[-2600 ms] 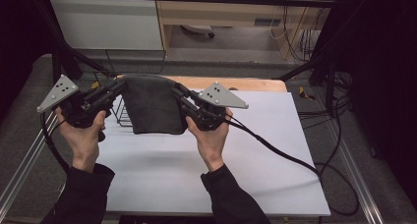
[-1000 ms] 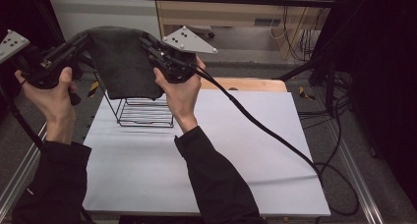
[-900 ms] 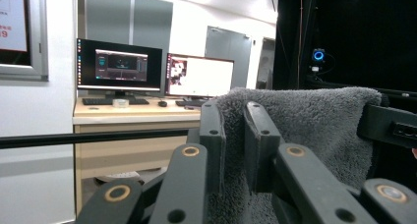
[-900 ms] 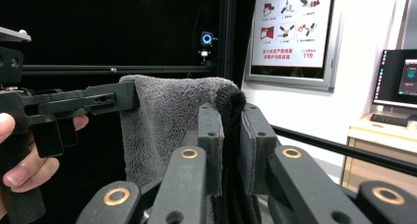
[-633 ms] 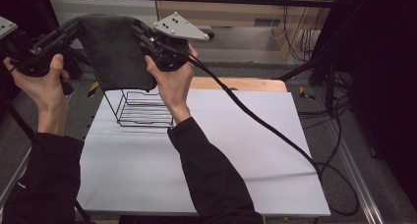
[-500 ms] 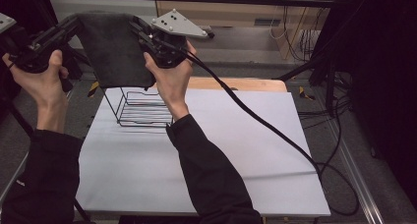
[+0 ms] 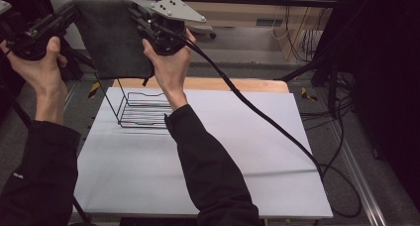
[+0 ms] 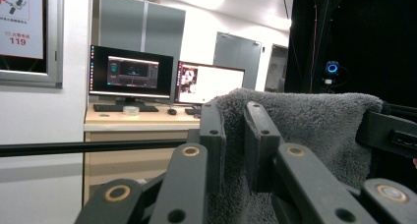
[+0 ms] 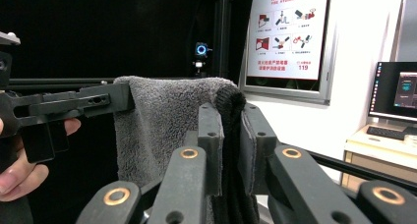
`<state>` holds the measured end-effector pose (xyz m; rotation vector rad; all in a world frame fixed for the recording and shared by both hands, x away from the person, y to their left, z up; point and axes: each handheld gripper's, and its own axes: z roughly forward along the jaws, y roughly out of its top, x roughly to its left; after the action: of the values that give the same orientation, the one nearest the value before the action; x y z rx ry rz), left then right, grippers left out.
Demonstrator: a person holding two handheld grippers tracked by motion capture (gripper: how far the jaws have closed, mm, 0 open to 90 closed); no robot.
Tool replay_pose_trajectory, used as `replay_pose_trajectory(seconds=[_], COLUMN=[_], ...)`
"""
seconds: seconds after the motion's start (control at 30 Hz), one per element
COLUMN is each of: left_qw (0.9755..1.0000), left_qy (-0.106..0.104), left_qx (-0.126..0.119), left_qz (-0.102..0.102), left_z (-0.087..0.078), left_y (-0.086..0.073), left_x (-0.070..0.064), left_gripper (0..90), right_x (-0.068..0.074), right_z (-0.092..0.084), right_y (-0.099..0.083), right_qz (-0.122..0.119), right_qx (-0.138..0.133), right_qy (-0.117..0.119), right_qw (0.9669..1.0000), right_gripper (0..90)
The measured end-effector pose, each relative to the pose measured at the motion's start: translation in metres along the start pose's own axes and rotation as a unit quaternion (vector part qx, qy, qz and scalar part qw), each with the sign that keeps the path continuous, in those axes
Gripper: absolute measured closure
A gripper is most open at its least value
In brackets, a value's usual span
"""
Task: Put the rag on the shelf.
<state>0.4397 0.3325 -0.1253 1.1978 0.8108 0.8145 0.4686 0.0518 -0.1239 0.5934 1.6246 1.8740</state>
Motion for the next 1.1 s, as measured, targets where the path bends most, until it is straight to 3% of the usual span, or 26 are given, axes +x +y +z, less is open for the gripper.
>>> replay_pose_trajectory(seconds=[0.2,0.6,0.83,1.1], left_qw=[0.9999,0.9999,0.9996,0.9991], left_qy=[0.000,0.006,0.015,0.017], left_qx=[-0.004,0.008,0.022,0.037], left_qz=[-0.010,-0.005,-0.007,-0.010], left_z=[0.010,0.034,0.045,0.045], left_y=[0.004,0.005,-0.005,-0.018], left_x=[0.005,0.013,0.023,0.033], left_gripper=[80.0,80.1,80.1,80.0], right_x=[-0.006,-0.021,-0.025,-0.021], right_z=[0.009,0.022,0.031,0.034], right_y=[0.007,0.006,-0.004,-0.016], right_qz=[-0.008,-0.008,-0.012,-0.021], right_qx=[0.001,-0.004,0.009,0.031], right_qy=[-0.008,-0.024,-0.029,-0.028], right_qw=[0.9999,0.9997,0.9995,0.9989], right_gripper=[81.6,81.7,81.6,81.6])
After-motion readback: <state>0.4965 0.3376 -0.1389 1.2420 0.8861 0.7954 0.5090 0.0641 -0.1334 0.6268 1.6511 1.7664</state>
